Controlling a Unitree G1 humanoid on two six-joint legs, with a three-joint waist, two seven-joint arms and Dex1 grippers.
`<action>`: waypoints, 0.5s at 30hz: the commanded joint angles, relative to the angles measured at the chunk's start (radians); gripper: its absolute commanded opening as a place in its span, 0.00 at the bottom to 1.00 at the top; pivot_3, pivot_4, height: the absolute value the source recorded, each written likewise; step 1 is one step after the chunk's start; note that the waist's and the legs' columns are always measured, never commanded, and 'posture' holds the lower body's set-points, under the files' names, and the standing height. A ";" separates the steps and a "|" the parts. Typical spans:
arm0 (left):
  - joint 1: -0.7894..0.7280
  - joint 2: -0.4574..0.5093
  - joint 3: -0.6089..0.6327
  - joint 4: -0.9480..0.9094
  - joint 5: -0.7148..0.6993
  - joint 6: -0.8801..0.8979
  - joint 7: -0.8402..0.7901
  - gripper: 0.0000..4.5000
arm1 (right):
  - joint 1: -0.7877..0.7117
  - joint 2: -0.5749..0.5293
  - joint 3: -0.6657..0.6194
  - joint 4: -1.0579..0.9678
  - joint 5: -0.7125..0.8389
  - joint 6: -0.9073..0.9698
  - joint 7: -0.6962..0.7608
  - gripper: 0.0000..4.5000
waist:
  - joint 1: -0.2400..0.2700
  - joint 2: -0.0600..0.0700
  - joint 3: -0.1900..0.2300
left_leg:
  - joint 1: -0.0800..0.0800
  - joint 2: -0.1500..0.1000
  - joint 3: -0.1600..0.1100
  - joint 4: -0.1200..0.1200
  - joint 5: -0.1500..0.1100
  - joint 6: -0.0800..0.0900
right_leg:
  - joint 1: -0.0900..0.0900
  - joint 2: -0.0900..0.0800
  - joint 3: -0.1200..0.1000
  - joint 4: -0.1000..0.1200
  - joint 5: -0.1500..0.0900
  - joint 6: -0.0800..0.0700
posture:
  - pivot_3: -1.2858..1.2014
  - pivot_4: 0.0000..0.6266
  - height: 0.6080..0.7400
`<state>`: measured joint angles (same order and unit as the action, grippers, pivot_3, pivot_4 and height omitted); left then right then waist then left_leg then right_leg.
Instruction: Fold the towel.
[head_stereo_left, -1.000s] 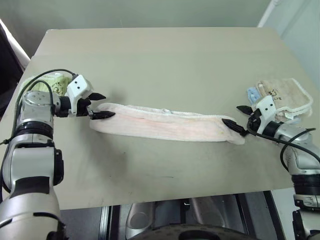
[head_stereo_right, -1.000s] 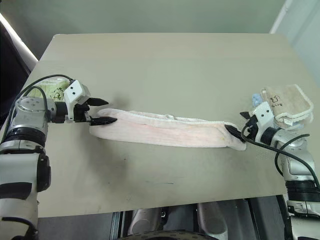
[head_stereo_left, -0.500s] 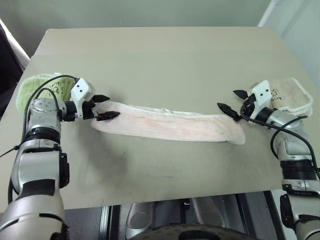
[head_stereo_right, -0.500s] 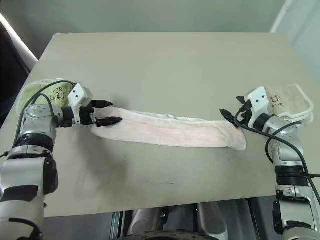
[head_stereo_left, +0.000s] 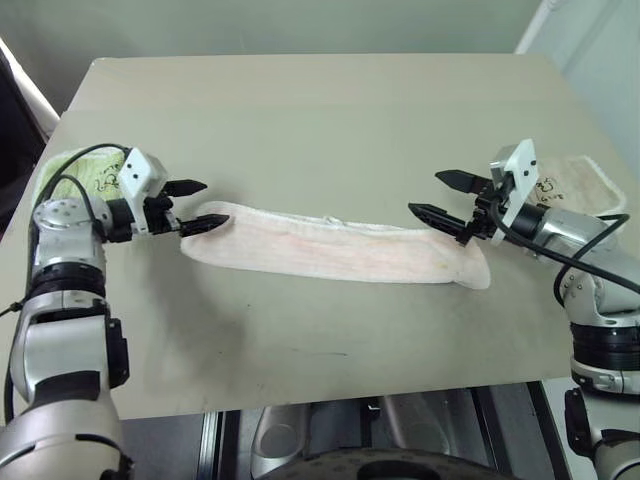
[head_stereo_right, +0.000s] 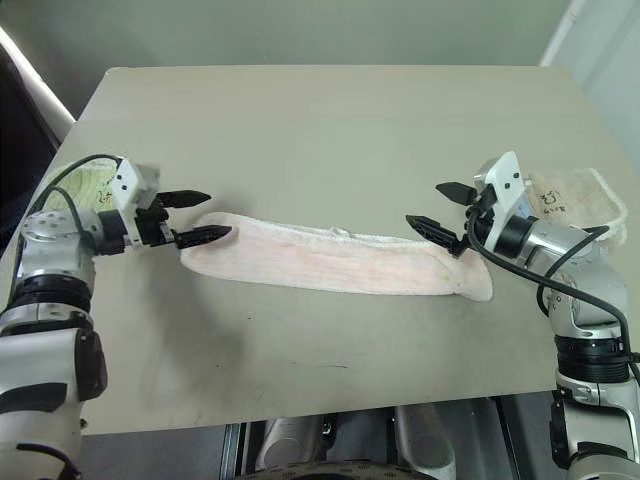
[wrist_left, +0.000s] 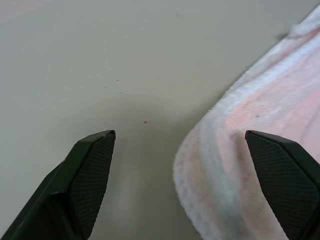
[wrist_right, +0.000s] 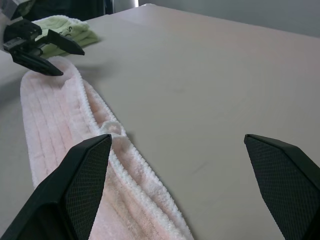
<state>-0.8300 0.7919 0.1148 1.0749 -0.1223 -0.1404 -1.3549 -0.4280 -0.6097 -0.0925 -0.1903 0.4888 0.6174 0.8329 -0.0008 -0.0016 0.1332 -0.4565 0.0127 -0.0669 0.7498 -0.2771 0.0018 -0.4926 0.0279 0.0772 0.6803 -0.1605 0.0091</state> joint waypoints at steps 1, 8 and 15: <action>-0.020 0.036 0.027 -0.034 -0.019 0.007 0.013 1.00 | 0.000 -0.017 -0.034 -0.055 0.044 0.028 -0.003 1.00 | 0.000 0.000 0.000 | 0.000 0.000 0.000 0.000 0.000 0.000 | 0.000 0.000 0.000 0.000 0.000 0.000 | 0.52 0.24 0.72; -0.042 0.018 0.088 -0.223 -0.196 0.303 -0.074 1.00 | 0.058 -0.069 -0.141 -0.205 0.270 0.281 -0.026 1.00 | 0.006 0.000 0.000 | -0.001 0.000 0.000 0.000 0.000 0.000 | 0.000 0.000 0.000 0.000 0.000 0.000 | 0.52 0.24 0.72; 0.113 0.001 0.017 -0.657 -0.343 0.656 -0.159 1.00 | 0.083 -0.090 -0.135 -0.262 0.371 0.413 -0.079 1.00 | -0.001 0.000 0.000 | 0.001 0.000 0.002 0.000 0.000 0.000 | 0.001 0.000 0.001 -0.001 -0.001 0.000 | 0.52 0.24 0.72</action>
<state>-0.7309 0.7965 0.1417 0.5059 -0.4320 0.4764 -1.5008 -0.3459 -0.6912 -0.2126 -0.4141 0.8273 1.0109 0.7718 -0.0017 -0.0020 0.1332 -0.4546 0.0125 -0.0652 0.7493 -0.2768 0.0014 -0.4912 0.0280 0.0783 0.6797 -0.1612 0.0094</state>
